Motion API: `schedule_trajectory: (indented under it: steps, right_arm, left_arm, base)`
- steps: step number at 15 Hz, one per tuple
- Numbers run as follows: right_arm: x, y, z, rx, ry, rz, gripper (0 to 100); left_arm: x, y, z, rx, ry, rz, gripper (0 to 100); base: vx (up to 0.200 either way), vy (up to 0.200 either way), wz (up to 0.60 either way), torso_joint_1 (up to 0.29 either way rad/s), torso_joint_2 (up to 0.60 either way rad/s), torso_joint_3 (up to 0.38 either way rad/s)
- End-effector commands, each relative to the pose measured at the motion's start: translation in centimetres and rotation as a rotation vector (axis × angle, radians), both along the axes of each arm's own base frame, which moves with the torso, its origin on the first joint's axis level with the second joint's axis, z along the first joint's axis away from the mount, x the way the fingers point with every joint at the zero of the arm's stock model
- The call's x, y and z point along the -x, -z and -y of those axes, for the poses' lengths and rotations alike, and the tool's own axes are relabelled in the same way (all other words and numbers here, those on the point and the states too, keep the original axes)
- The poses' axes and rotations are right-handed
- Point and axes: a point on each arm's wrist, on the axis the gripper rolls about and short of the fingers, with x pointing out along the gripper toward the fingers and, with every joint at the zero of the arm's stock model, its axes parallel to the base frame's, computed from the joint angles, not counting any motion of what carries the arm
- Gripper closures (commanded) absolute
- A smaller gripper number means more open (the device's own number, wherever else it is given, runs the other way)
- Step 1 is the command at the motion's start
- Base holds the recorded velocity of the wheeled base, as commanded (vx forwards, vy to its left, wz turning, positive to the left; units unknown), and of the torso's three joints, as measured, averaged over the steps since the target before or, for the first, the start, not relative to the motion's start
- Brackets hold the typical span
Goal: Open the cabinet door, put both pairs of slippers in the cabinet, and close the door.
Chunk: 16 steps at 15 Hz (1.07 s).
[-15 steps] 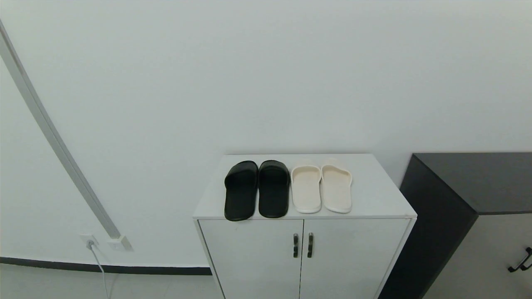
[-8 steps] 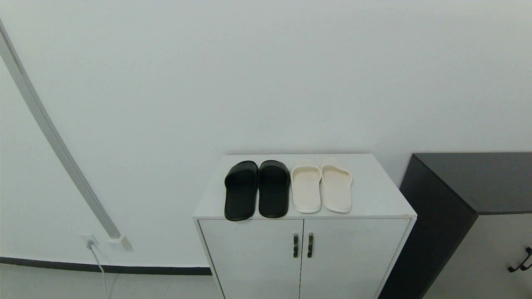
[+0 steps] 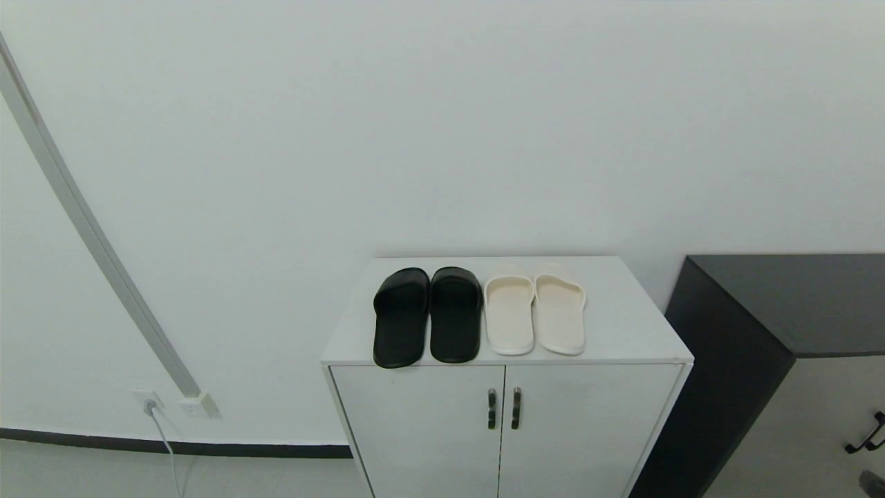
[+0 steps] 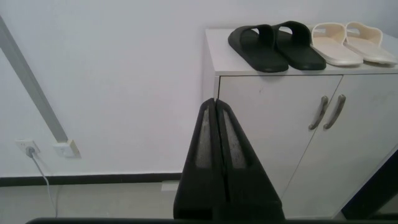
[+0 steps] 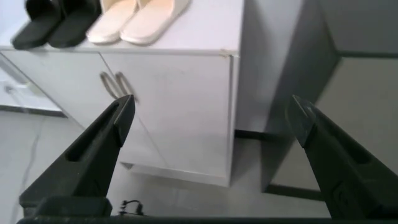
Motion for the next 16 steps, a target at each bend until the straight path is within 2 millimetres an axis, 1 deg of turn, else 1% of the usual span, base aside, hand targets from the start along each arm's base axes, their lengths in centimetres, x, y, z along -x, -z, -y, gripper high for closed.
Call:
schedule_trajectory:
  steps: [1, 2, 3, 4, 6, 8, 10, 11, 12, 14, 16]
  right_arm:
    - [-5.8, -1.1, -1.6, -0.036, -0.084, -0.110, 0]
    - [-7.5, -1.5, -2.3, -0.036, -0.085, -0.125, 0]
    - [-8.0, -1.6, -2.6, -0.032, -0.090, -0.134, 0]
    - [-9.8, -2.0, -3.8, -0.020, -0.095, -0.156, 0]
    - [-11.7, -2.8, -5.8, -0.038, -0.084, -0.151, 0]
    - [-13.3, -3.2, -7.9, -0.019, -0.080, -0.151, 0]
    - [-14.5, -3.1, -9.6, 0.004, -0.064, -0.160, 0]
    - [-15.2, -3.0, -10.8, -0.004, -0.056, -0.162, 0]
    - [-16.0, -2.5, -12.2, 0.003, -0.052, -0.165, 0]
    - [-17.2, -1.8, -14.1, 0.014, -0.043, -0.145, 0]
    - [-19.1, -1.2, -16.1, 0.016, -0.013, -0.103, 0]
  left_arm:
    - [0.0, 0.0, 0.0, 0.000, 0.000, 0.000, 100]
    - [0.0, 0.0, 0.0, 0.000, 0.000, -0.001, 100]
    - [0.0, 0.0, 0.0, 0.000, 0.000, 0.000, 100]
    - [0.0, 0.0, 0.0, 0.000, 0.000, -0.001, 100]
    - [0.0, 0.0, 0.0, 0.000, 0.000, 0.000, 100]
    - [0.0, 0.0, 0.0, 0.000, 0.000, -0.001, 100]
    - [0.0, 0.0, 0.0, 0.000, 0.000, 0.000, 100]
    - [0.0, 0.0, 0.0, 0.000, 0.000, -0.001, 100]
    - [0.0, 0.0, 0.0, 0.000, 0.000, 0.000, 100]
    - [0.0, 0.0, 0.0, 0.000, 0.000, -0.001, 100]
    - [0.0, 0.0, 0.0, 0.000, 0.000, 0.000, 100]
  base:
    - [0.000, 0.000, 0.00, 0.000, 0.00, 0.000]
    - [0.000, 0.000, 0.00, 0.000, 0.00, 0.000]
    - [0.000, 0.000, 0.00, 0.000, 0.00, 0.000]
    - [0.000, 0.000, 0.00, 0.000, 0.00, 0.000]
    - [0.000, 0.000, 0.00, 0.000, 0.00, 0.000]
    - [0.000, 0.000, 0.00, 0.000, 0.00, 0.000]
    - [0.000, 0.000, 0.00, 0.000, 0.00, 0.000]
    - [0.000, 0.000, 0.00, 0.000, 0.00, 0.000]
    - [0.000, 0.000, 0.00, 0.000, 0.00, 0.000]
    - [0.000, 0.000, 0.00, 0.000, 0.00, 0.000]
    - [0.000, 0.000, 0.00, 0.000, 0.00, 0.000]
